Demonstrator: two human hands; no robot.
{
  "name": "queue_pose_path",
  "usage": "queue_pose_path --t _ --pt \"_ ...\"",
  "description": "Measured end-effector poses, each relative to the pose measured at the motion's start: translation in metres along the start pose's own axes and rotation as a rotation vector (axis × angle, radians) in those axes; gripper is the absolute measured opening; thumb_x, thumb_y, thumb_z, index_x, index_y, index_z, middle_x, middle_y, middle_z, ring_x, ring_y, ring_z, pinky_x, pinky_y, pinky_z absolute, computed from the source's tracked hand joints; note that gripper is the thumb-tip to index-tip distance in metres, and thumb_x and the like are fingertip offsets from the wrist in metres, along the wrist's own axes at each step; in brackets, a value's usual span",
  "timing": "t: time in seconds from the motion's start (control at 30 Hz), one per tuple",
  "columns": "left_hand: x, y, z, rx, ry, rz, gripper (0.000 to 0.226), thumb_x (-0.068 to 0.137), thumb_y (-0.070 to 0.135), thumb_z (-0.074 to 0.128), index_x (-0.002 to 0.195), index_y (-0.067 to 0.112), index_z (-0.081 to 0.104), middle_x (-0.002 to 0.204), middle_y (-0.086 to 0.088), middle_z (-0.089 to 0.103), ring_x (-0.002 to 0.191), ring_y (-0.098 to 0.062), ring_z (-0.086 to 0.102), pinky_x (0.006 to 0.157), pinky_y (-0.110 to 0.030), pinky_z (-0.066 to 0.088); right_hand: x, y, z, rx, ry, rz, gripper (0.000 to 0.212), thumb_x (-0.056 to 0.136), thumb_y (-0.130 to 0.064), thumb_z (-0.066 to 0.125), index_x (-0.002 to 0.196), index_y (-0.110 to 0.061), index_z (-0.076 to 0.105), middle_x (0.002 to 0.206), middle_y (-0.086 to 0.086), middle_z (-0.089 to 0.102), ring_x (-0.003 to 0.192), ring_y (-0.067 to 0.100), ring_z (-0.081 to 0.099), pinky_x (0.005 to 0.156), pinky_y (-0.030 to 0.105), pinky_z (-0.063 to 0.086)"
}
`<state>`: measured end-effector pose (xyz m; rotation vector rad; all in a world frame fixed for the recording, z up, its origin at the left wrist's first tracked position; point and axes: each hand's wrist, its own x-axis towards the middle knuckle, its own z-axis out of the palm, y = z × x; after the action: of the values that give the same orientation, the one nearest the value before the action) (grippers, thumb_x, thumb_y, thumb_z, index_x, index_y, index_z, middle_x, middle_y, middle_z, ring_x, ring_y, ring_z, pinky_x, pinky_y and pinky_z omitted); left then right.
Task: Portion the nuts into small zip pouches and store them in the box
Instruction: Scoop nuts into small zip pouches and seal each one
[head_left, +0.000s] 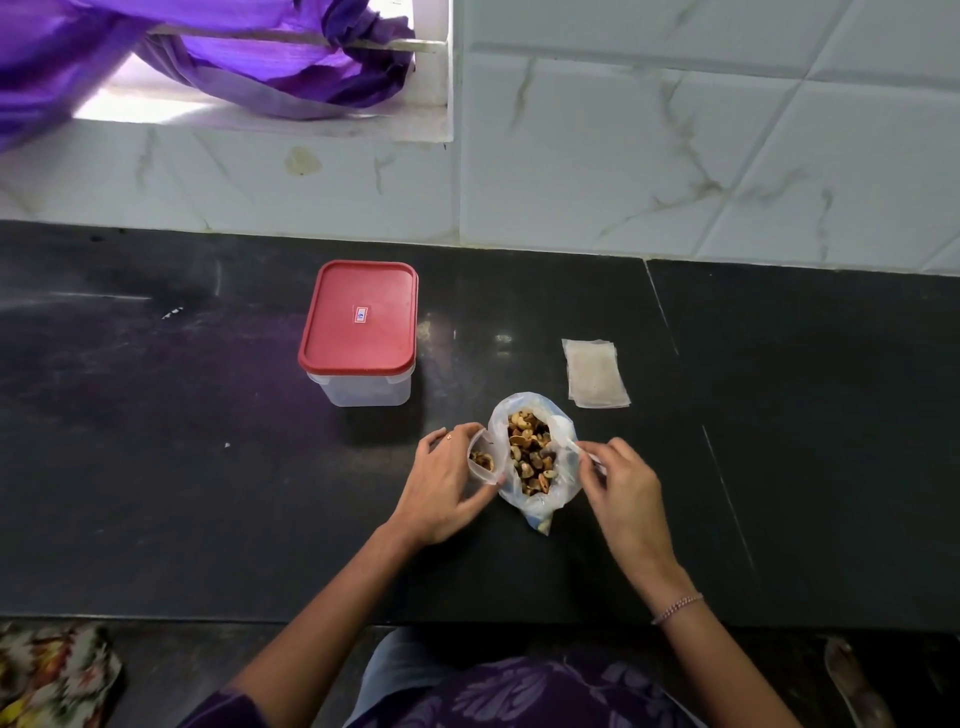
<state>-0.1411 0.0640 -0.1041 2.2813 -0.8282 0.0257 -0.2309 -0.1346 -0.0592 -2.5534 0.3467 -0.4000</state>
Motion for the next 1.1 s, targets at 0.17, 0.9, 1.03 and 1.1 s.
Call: queue_pose_path --t 0.17,0.9,1.03,1.1 --pt "0.000 0.001 0.003 -0.025 -0.070 0.000 0.055 0.087 0.057 0.044 0.125 0.018 0.044 0.117 0.006 0.059 0.109 -0.005 0.054 0.116 -0.041 0.023 0.011 -0.002 0.009 0.019 -0.070 0.091 0.024 0.095 -0.017 0.054 0.115 -0.010 0.066 0.096 -0.003 0.059 0.082 0.005 0.057 0.072 0.018 0.051" --pt "-0.008 0.010 0.011 -0.031 -0.164 0.041 0.066 0.087 0.058 0.049 0.138 0.018 0.036 0.136 0.001 0.051 0.121 -0.010 0.049 0.109 -0.032 0.033 0.025 -0.008 0.017 0.475 -0.255 0.621 0.023 0.094 -0.020 0.055 0.111 -0.012 0.068 0.091 0.002 0.066 0.083 0.010 0.062 0.070 0.027 0.056" --pt "-0.007 0.010 0.012 0.027 -0.155 0.104 0.064 0.089 0.055 0.053 0.138 0.015 0.039 0.139 -0.001 0.049 0.124 -0.011 0.047 0.111 -0.034 0.032 0.018 -0.022 0.023 0.170 -0.176 0.296 0.027 0.095 -0.024 0.053 0.113 -0.010 0.069 0.103 0.004 0.070 0.088 0.011 0.064 0.075 0.025 0.055" --pt "-0.005 0.009 0.011 0.036 -0.144 0.105 0.063 0.089 0.054 0.054 0.137 0.016 0.039 0.138 0.000 0.049 0.124 -0.011 0.046 0.113 -0.034 0.030 0.020 -0.019 0.022 0.240 -0.183 0.363 0.026 0.095 -0.024 0.054 0.111 -0.010 0.070 0.102 0.005 0.070 0.089 0.014 0.065 0.079 0.030 0.055"
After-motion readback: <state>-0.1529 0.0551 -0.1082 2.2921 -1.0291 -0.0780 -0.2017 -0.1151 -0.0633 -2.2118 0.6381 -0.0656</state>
